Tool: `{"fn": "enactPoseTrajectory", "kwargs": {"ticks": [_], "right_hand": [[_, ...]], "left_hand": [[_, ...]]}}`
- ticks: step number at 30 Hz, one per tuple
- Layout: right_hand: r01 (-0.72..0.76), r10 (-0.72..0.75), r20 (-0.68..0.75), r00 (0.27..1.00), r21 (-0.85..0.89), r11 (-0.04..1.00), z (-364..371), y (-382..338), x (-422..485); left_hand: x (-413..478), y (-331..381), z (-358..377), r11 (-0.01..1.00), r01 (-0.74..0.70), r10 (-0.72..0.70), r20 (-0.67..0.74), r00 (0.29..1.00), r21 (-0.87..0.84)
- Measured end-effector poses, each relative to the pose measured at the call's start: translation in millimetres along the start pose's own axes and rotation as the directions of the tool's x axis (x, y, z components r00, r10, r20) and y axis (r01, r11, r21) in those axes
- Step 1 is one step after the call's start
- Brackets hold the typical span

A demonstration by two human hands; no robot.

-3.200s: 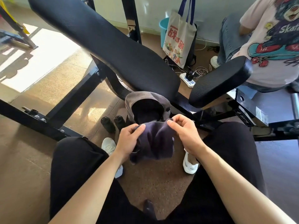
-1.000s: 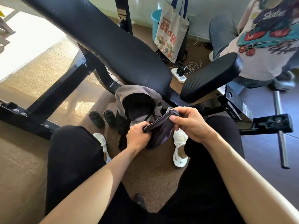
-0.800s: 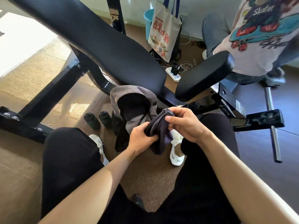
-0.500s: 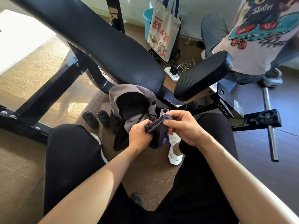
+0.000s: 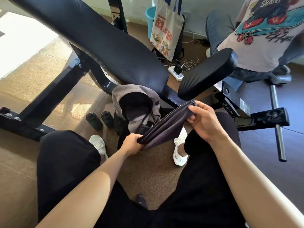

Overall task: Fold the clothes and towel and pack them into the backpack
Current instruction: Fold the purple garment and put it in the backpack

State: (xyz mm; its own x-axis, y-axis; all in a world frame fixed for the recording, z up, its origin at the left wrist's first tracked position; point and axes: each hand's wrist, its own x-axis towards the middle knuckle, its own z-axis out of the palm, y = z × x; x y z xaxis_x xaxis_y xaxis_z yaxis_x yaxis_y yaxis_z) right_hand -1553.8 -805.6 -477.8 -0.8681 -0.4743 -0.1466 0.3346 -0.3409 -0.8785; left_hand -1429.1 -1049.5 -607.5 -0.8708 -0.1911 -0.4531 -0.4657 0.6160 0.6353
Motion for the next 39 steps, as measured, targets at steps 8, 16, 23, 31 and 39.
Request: {"fn": "enactPoseTrajectory", "kwargs": {"ticks": [8,16,23,31,39], "right_hand": [[-0.048,0.056,0.110,0.992,-0.072,0.996,5.3,3.2,-8.7],[-0.082,0.101,0.113,0.988,-0.160,0.984,16.6,17.3,-12.2],[-0.056,0.095,0.127,0.987,-0.282,0.958,19.6,25.5,-14.7],[-0.050,0.089,0.101,0.991,-0.338,0.940,20.0,30.5,-14.3],[-0.001,-0.029,-0.079,0.996,-0.358,0.934,11.1,21.9,-4.7]], "left_hand": [[-11.7,14.3,-5.4,0.960,0.278,-0.276,-0.083,0.958,0.022],[-27.5,46.3,0.3,0.913,-0.197,0.117,-0.232,0.966,-0.357],[-29.5,63.3,15.8,0.718,-0.487,0.414,-0.258,0.873,-0.498],[-24.8,54.8,14.4,0.836,-0.390,0.414,-0.023,0.910,-0.386],[-24.7,16.1,33.7,0.772,-0.462,0.257,0.451,0.855,0.436]]}}
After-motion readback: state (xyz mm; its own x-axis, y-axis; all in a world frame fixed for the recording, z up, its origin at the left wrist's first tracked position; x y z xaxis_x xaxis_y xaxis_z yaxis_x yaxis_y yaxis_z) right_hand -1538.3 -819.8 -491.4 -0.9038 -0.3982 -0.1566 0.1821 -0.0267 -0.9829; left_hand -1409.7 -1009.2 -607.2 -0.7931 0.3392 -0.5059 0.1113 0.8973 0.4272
